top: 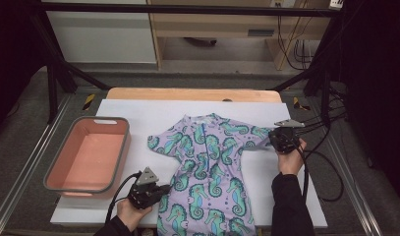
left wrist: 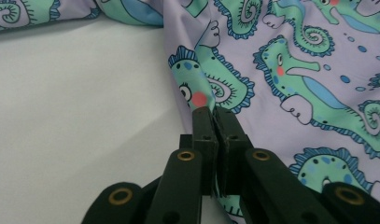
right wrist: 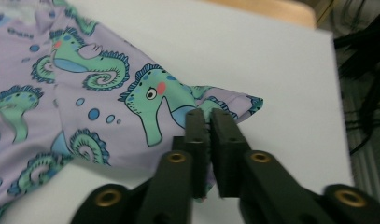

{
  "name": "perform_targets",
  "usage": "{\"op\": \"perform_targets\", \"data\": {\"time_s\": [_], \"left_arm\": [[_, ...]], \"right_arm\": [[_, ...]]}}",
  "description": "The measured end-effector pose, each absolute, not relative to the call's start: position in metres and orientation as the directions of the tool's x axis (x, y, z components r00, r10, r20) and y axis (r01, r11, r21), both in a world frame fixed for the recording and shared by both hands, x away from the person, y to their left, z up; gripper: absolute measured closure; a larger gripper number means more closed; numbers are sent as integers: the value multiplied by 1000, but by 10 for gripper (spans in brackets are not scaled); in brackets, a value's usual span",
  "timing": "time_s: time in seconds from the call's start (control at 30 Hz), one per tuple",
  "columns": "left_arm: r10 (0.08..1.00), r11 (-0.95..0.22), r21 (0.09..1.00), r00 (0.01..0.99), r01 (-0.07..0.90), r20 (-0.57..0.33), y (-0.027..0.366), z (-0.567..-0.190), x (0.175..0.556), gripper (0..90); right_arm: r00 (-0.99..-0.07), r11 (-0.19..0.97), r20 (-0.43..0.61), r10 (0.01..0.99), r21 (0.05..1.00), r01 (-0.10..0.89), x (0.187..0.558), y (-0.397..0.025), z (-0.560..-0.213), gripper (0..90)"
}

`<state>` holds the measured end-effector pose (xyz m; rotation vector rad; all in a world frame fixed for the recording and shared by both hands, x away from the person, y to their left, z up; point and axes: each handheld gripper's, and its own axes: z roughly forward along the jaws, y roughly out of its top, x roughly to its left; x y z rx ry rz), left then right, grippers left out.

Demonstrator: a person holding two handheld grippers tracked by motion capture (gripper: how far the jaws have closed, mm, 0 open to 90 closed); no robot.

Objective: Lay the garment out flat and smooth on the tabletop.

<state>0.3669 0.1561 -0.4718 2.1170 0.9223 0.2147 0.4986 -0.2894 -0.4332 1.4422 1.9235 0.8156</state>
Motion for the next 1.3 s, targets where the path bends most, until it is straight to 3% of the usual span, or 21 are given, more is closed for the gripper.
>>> {"op": "perform_targets", "data": {"time_s": [0.07, 0.13, 0.2, 0.4, 0.57, 0.7, 0.9, 1.07, 1.3], "left_arm": [[677, -415, 730, 720, 543, -152, 156, -471, 367, 867], [677, -409, 729, 719, 549, -161, 158, -470, 367, 847], [683, -407, 728, 713, 552, -158, 159, -468, 369, 754], [707, -405, 748, 698, 526, -109, 167, -454, 383, 357], [729, -348, 765, 669, 542, -143, 171, -446, 410, 197], [759, -324, 758, 633, 566, -148, 172, -443, 435, 139], [825, -268, 758, 548, 594, -138, 175, -450, 473, 145], [860, -277, 768, 505, 577, -69, 178, -464, 490, 235], [886, -293, 749, 464, 595, -22, 179, -475, 503, 408]], "right_arm": [[-250, 232, -95, 964, 761, 606, 497, -290, -438, 681], [-282, 210, -43, 959, 775, 596, 494, -289, -443, 599], [-322, 213, -18, 946, 784, 583, 489, -285, -445, 487], [-463, 225, 72, 884, 801, 555, 461, -262, -445, 363], [-560, 266, 108, 821, 795, 544, 432, -241, -449, 329], [-608, 297, 130, 783, 780, 551, 413, -230, -456, 334], [-625, 341, 130, 770, 744, 575, 393, -223, -468, 398], [-622, 352, 134, 771, 724, 593, 383, -225, -474, 488], [-623, 367, 146, 769, 697, 616, 379, -224, -478, 691]]}}
